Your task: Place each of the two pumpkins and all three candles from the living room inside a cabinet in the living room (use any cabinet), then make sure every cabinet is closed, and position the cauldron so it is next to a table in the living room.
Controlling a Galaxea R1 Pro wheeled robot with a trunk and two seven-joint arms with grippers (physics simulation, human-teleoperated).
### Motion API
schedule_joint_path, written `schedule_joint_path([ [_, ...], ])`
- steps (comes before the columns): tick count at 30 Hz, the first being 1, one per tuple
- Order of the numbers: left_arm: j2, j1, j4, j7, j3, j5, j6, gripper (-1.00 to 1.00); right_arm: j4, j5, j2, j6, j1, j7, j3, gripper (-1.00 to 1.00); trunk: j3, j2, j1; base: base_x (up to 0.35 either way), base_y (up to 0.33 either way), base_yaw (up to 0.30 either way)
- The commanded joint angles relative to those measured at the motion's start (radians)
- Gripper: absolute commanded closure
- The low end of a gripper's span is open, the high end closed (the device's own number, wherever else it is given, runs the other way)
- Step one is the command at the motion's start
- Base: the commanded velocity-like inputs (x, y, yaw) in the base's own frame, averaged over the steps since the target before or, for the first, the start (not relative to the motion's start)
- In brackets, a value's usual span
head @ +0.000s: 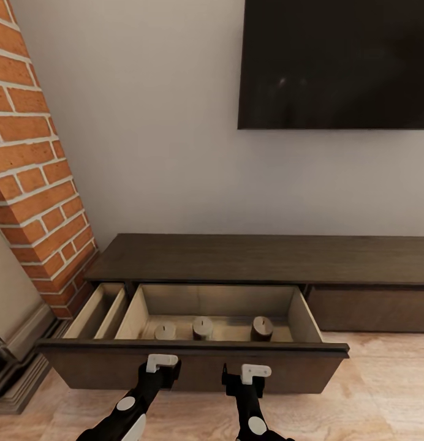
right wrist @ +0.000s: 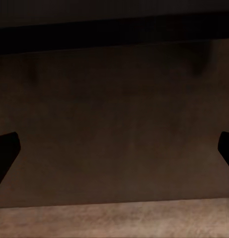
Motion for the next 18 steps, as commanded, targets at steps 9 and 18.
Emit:
schedule_joint_path([
  [9, 0.002, -0.002, -0.001, 0.008, -0.009, 0.008, -0.004, -1.0, 0.001, -0.01, -0.001, -0.006, -0.002, -0.006, 0.008, -1.0, -0.001, 0.0, 0.0, 0.029, 0.0, 0.0],
  [18, 0.002, -0.002, -0.001, 0.006, -0.009, 0.008, -0.004, -1.0, 0.001, -0.011, -0.001, -0.006, -0.002, -0.006, 0.008, -1.0, -0.001, 0.0, 0.0, 0.174, 0.0, 0.0],
])
